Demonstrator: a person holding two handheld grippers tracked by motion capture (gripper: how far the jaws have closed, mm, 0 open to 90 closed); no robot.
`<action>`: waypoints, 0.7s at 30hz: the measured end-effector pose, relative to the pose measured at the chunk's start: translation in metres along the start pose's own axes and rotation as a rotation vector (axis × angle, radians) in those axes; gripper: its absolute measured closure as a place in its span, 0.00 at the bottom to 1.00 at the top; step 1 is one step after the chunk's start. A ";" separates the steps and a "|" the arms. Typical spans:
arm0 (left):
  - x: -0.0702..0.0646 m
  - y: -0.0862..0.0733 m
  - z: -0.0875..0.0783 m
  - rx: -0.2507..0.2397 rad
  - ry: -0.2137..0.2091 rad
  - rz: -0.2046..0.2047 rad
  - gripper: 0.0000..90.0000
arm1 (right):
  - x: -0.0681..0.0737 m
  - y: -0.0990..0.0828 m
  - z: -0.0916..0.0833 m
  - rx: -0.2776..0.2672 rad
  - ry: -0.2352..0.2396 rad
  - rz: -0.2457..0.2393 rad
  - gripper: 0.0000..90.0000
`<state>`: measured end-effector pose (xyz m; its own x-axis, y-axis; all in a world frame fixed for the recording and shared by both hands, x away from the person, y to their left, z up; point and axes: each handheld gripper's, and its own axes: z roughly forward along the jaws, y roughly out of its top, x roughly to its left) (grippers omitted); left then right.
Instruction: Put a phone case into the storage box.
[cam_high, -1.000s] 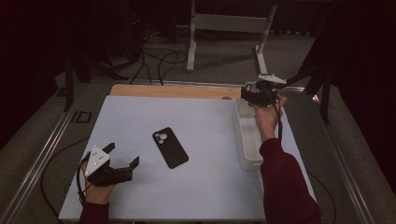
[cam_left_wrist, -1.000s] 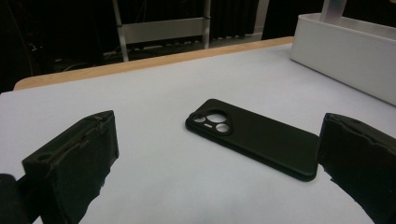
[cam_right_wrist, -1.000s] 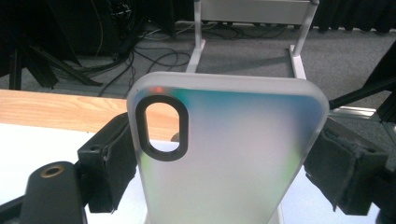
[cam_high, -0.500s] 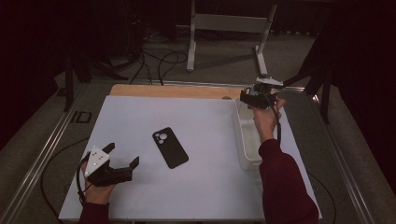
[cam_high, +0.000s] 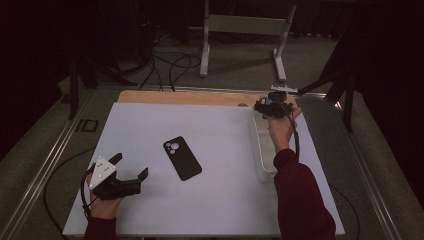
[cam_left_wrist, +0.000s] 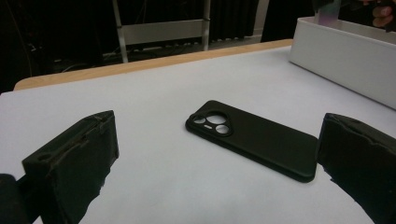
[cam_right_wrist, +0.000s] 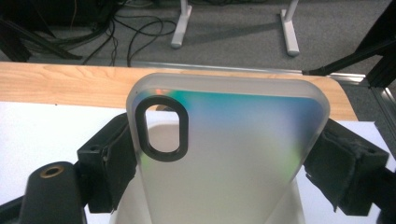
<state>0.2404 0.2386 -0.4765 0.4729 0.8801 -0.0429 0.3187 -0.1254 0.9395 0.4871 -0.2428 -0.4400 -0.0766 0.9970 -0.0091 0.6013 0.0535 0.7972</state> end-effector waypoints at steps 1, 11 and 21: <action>0.000 0.000 0.000 0.001 0.000 -0.001 0.00 | 0.000 -0.001 0.001 0.005 -0.002 -0.005 0.18; 0.001 0.000 -0.001 -0.006 0.002 -0.006 0.00 | 0.003 -0.004 0.011 0.029 -0.034 -0.004 0.18; 0.003 0.000 -0.004 -0.009 0.004 -0.015 0.00 | 0.001 -0.005 0.016 0.023 -0.040 0.020 0.09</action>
<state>0.2382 0.2428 -0.4747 0.4644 0.8839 -0.0560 0.3183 -0.1076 0.9419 0.4967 -0.2411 -0.4530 -0.0333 0.9993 -0.0177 0.6208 0.0346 0.7832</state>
